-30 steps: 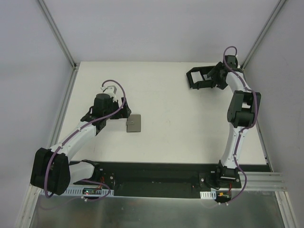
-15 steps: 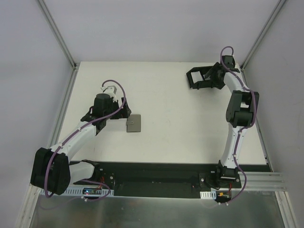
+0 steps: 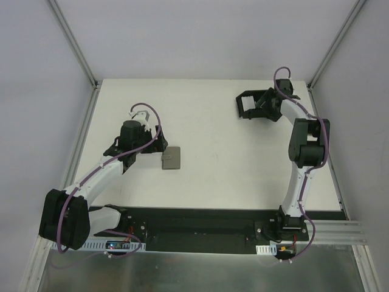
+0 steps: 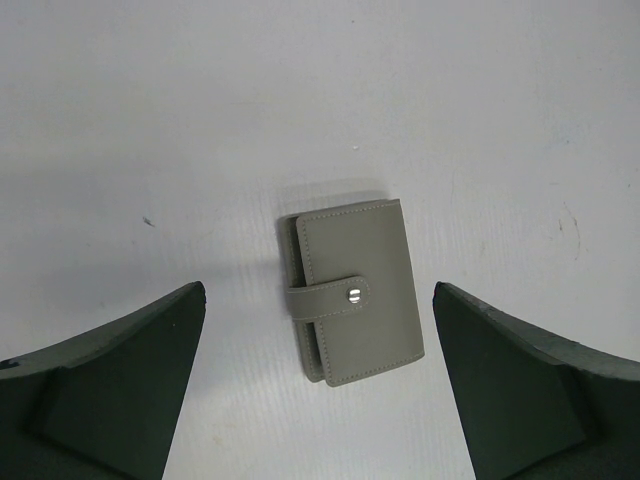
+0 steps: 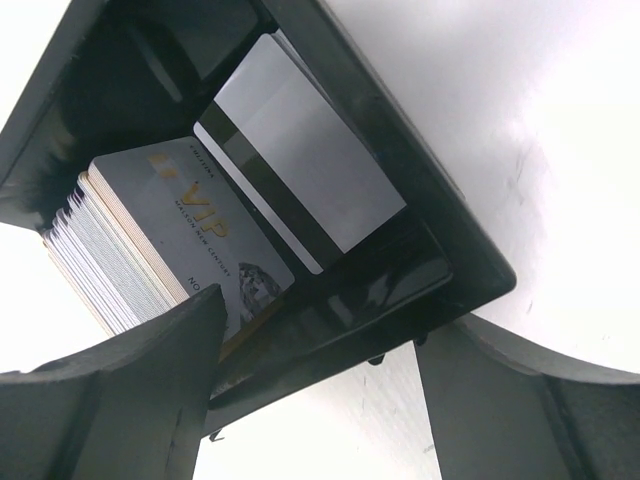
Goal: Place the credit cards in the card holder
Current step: Move the storage box to the center of the board.
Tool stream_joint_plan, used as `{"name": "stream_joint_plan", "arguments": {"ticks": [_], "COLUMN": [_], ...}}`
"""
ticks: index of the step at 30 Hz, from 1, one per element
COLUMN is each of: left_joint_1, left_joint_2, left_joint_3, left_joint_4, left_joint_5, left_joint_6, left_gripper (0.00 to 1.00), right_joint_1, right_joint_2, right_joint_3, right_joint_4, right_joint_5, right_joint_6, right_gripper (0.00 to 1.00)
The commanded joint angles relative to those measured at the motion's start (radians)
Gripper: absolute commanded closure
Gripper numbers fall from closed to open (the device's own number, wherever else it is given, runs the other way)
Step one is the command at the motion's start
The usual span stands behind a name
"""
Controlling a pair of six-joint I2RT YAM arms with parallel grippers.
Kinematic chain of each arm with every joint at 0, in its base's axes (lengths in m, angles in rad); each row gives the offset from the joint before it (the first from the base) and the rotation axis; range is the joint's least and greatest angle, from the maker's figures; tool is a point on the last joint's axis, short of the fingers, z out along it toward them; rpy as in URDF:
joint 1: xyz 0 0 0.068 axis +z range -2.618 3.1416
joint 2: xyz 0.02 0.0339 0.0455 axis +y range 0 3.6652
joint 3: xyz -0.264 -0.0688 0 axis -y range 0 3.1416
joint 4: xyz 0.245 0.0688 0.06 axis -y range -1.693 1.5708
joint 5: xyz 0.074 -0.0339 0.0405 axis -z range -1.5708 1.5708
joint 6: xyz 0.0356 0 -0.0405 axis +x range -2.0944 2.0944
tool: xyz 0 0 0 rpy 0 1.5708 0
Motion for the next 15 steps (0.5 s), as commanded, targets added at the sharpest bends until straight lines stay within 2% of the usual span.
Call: {"name": "stream_joint_plan", "arguments": {"ticks": [1, 15], "left_joint_1": [-0.005, -0.005], "left_joint_2": [-0.035, -0.051], "left_joint_3": [-0.02, -0.06], "left_joint_4": [0.023, 0.026], "left_joint_5": [-0.006, 0.044], "left_joint_6": [0.003, -0.035], "left_gripper": [0.04, 0.05], "right_joint_1": [0.058, 0.26], "right_joint_2": [-0.121, -0.305], "right_joint_3": [-0.097, -0.42], "right_joint_4": [0.029, 0.135], "right_joint_5": [0.008, 0.055], "right_joint_6": [0.031, 0.259], "right_gripper": [0.25, 0.24]}}
